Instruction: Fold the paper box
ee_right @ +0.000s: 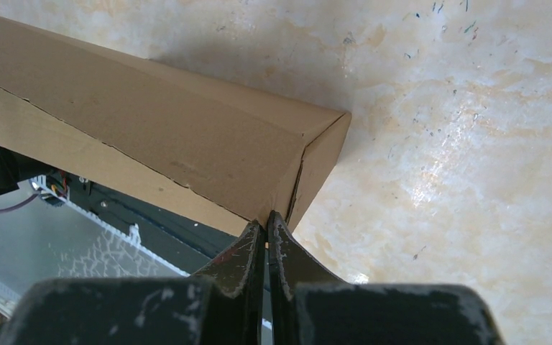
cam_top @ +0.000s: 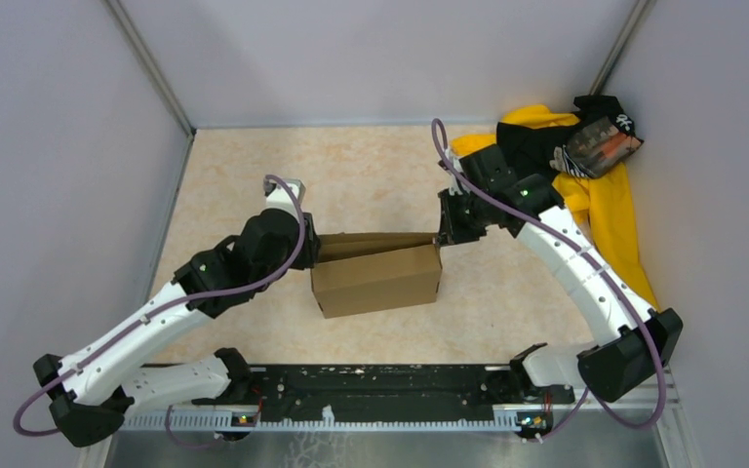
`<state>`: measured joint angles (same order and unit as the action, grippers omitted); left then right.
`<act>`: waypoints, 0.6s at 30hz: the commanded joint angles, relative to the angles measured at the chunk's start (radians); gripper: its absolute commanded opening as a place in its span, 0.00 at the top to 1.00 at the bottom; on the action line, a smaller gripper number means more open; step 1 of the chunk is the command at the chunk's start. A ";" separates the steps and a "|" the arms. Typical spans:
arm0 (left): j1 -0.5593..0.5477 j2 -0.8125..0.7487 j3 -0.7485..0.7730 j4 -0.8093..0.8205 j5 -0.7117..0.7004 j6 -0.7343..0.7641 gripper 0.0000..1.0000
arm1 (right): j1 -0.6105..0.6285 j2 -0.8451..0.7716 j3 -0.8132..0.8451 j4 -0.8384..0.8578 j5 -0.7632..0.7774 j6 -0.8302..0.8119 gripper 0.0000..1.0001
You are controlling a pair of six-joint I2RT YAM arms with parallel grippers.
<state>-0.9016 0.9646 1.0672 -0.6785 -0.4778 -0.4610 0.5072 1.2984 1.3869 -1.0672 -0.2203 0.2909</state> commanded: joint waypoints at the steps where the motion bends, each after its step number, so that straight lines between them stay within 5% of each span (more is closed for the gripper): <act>1: -0.002 -0.020 0.022 -0.068 0.008 -0.021 0.62 | 0.017 -0.031 -0.013 0.006 0.007 0.008 1.00; 18: -0.003 -0.021 0.119 -0.130 0.026 -0.016 0.62 | 0.024 -0.042 -0.026 0.016 0.008 0.014 1.00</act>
<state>-0.9016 0.9379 1.1427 -0.7731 -0.4591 -0.4816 0.5106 1.2858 1.3682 -1.0523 -0.2211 0.2928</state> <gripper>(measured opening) 0.379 0.006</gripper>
